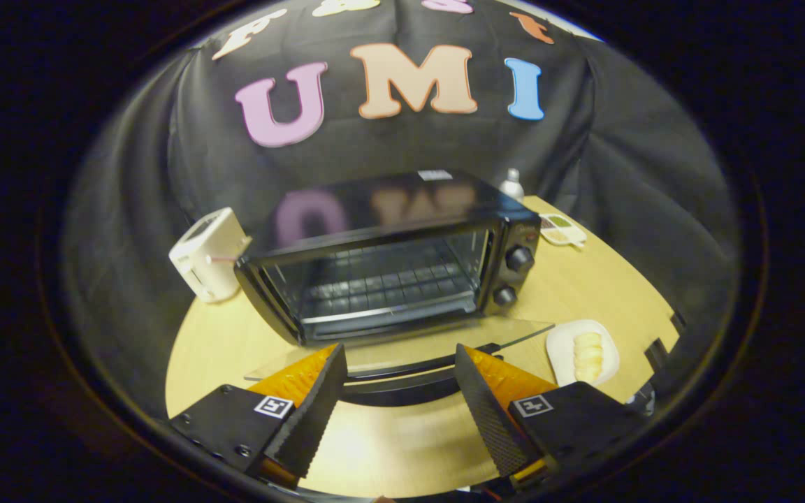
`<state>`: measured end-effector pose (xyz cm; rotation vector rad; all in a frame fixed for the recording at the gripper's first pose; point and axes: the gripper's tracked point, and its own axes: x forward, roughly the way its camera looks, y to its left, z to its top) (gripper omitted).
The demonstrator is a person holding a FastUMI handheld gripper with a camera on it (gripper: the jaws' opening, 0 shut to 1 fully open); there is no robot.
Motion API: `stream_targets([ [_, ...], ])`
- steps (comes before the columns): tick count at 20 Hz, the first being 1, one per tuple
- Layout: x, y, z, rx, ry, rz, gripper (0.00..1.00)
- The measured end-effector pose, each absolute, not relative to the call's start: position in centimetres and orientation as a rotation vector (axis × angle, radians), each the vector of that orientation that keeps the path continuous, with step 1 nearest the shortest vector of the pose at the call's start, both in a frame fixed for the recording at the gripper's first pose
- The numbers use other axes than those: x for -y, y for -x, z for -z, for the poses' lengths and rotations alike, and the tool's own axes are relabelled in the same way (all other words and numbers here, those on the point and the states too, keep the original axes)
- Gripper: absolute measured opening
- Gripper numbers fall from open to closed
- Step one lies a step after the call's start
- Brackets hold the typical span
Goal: Open the toaster oven, put the food inside, and close the toaster oven door.
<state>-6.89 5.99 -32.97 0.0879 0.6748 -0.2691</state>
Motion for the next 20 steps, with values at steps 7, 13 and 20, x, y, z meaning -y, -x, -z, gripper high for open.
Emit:
stream_targets([
  [7, -7.3, 8.6, 39.8, -0.842, -0.022, 0.276, 0.95],
  [13, -7.2, 8.9, 42.8, -0.906, -0.064, 0.283, 0.95],
  [20, -6.0, 8.1, 42.4, -0.888, -0.136, 0.305, 0.93],
])
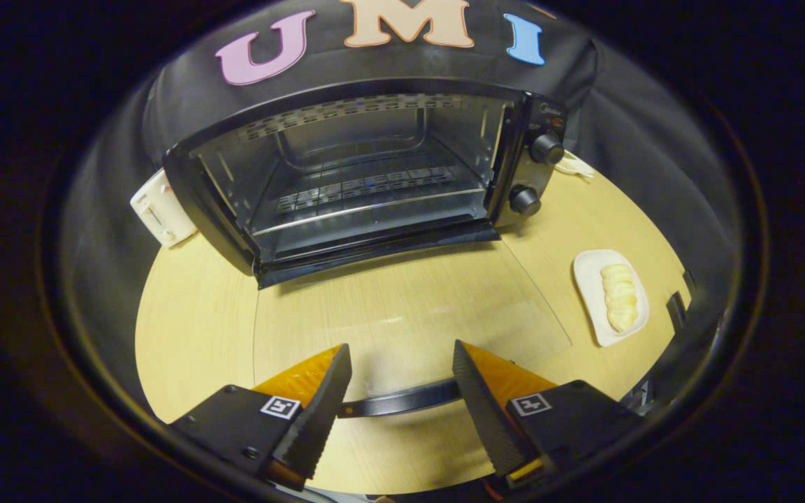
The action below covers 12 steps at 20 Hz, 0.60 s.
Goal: Open the toaster oven, put the food inside, and close the toaster oven door.
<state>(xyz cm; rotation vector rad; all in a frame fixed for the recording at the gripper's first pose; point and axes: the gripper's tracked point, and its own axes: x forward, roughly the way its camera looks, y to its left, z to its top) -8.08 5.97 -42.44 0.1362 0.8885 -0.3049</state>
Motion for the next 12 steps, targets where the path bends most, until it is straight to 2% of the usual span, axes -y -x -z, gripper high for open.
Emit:
stream_targets([
  [6, 3.4, 7.5, 39.2, -0.81, -0.17, 0.522, 0.92],
  [12, 15.0, 11.3, 39.1, -0.744, -0.281, 0.799, 0.92],
])
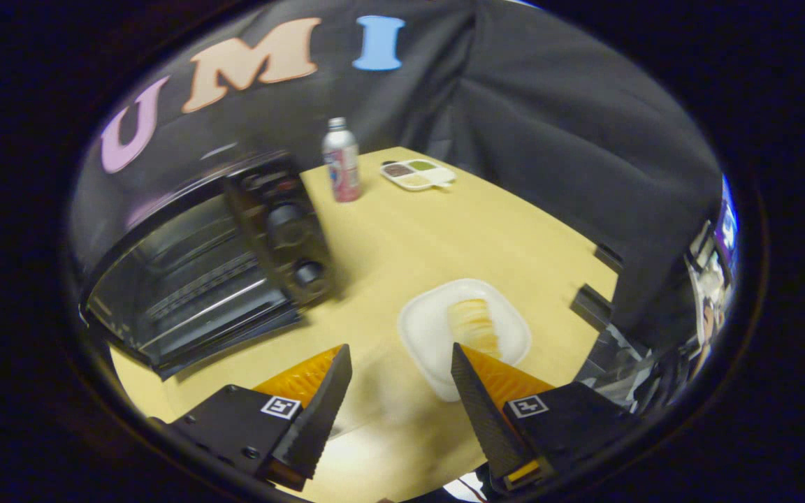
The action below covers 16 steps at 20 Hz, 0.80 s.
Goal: Open the toaster oven, put the food inside, and close the toaster oven door.
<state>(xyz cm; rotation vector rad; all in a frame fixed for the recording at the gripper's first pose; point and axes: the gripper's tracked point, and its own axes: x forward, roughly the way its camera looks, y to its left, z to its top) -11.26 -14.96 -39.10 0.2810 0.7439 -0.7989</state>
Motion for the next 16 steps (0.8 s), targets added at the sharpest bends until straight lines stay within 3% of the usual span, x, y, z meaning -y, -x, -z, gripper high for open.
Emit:
stream_targets([
  [4, 19.1, 13.3, 40.9, -0.752, -0.327, 0.877, 0.92],
  [12, 20.8, 12.5, 46.0, -0.811, -0.377, 0.833, 0.91],
  [16, 21.0, 12.8, 47.0, -0.828, -0.381, 0.843, 0.74],
])
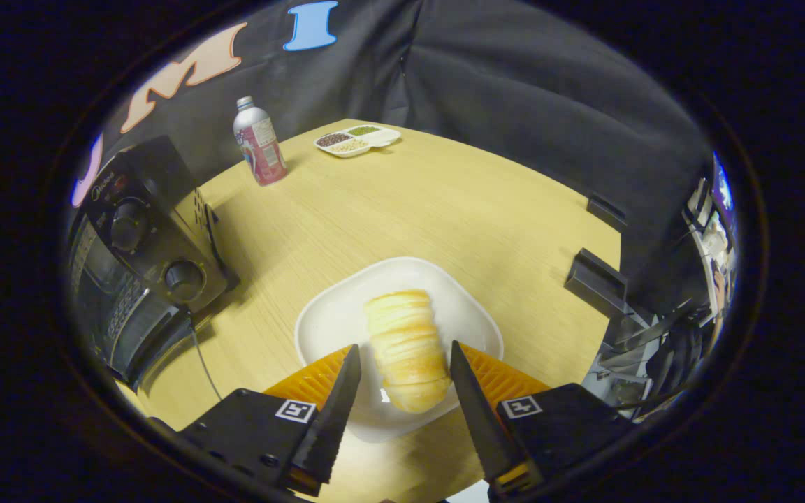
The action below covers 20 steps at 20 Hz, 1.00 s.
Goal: Open the toaster oven, put the food inside, and close the toaster oven door.
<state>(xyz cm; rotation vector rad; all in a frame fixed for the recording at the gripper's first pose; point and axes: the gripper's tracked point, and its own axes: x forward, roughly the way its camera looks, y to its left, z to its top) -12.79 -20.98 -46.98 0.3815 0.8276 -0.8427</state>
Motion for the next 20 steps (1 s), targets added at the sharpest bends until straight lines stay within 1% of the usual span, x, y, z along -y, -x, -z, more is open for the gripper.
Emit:
stream_targets([
  [4, 21.0, 12.8, 46.9, -0.801, -0.439, 0.852, 0.57],
  [7, 20.1, 11.1, 46.6, -0.719, -0.55, 0.783, 0.45],
  [8, 19.9, 10.9, 46.1, -0.691, -0.58, 0.777, 0.44],
  [10, 19.3, 10.1, 44.8, -0.641, -0.603, 0.769, 0.35],
  [15, 15.6, 7.3, 41.3, -0.501, -0.698, 0.74, 0.34],
  [17, 12.6, 5.9, 39.9, -0.445, -0.765, 0.714, 0.34],
  [20, 6.8, 3.7, 39.1, -0.424, -0.851, 0.658, 0.34],
])
